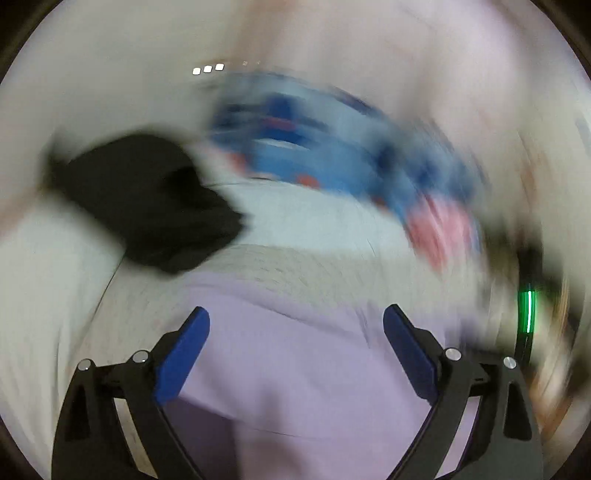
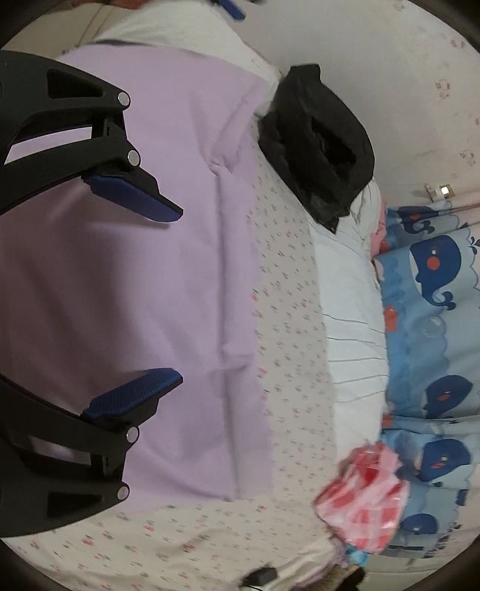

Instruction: Fold large clothes

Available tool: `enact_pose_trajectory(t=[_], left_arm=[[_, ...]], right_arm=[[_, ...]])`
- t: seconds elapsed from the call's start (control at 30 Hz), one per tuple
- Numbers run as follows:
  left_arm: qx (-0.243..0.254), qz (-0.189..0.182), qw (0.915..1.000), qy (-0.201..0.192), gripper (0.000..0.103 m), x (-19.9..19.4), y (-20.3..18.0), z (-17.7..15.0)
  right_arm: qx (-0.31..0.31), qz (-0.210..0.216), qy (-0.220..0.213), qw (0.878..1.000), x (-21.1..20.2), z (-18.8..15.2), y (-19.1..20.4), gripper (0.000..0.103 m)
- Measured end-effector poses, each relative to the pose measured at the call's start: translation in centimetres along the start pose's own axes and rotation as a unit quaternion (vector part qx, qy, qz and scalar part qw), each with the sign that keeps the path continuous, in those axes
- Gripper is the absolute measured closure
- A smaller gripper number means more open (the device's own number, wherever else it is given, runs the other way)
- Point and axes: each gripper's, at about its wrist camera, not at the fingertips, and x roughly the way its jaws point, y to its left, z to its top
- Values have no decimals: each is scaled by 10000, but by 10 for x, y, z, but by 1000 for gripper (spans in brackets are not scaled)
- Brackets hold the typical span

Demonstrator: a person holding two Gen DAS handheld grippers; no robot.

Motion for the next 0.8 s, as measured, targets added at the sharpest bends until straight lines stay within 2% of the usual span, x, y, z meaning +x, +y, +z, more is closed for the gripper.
enact_pose_trajectory(t=[0.03,0.07,0.1,0.17,0.23,0.33,0.37,0.47,0.5,0.53,0.6,0.67,0.73,0.8], left_arm=[[493,7,9985,221,12,18,-25,-8],[988,48,9936,543,12,46,-50,-20],[1181,40,9903,737,12,66,-60,-27],[1319,440,9814,1324,12,127,-64,-43],[776,334,9826,1652,12,166,-44,-44],[413,518,9784,1957,15,186,-31,-28],[352,586,9787,1936,18,177,-29,-19],[422,611,9882,1339,18,135,-31,0],[462,724,9896,1150,18,128,-27,7],[413,804,9896,1120,17,128,-20,10],[155,990,9856,1358,17,151,2,10],[-156,1092,9771,1821,17,187,30,-13],[-602,873,9722,2090,14,211,47,-30],[-604,905,9685,2239,14,222,46,-27]], right_arm=[[-173,-197,53,9996,9,3,4,24],[-352,-380,131,9986,21,5,7,24],[-444,-487,245,9975,32,7,7,24],[-500,-583,512,9957,61,6,2,24],[-252,-560,735,9954,88,10,-12,24],[-11,-474,1105,9927,108,22,-25,24],[-16,-501,1088,9928,106,25,-25,24],[-342,-327,339,9983,72,31,-4,24],[-555,-400,266,9973,70,32,2,24],[-745,-490,272,9956,74,32,7,24],[-734,-596,685,9932,103,30,0,22],[-292,-340,999,9940,131,26,-19,16],[7,-231,1123,9934,144,31,-29,14],[-58,-282,1373,9901,152,35,-30,13]])
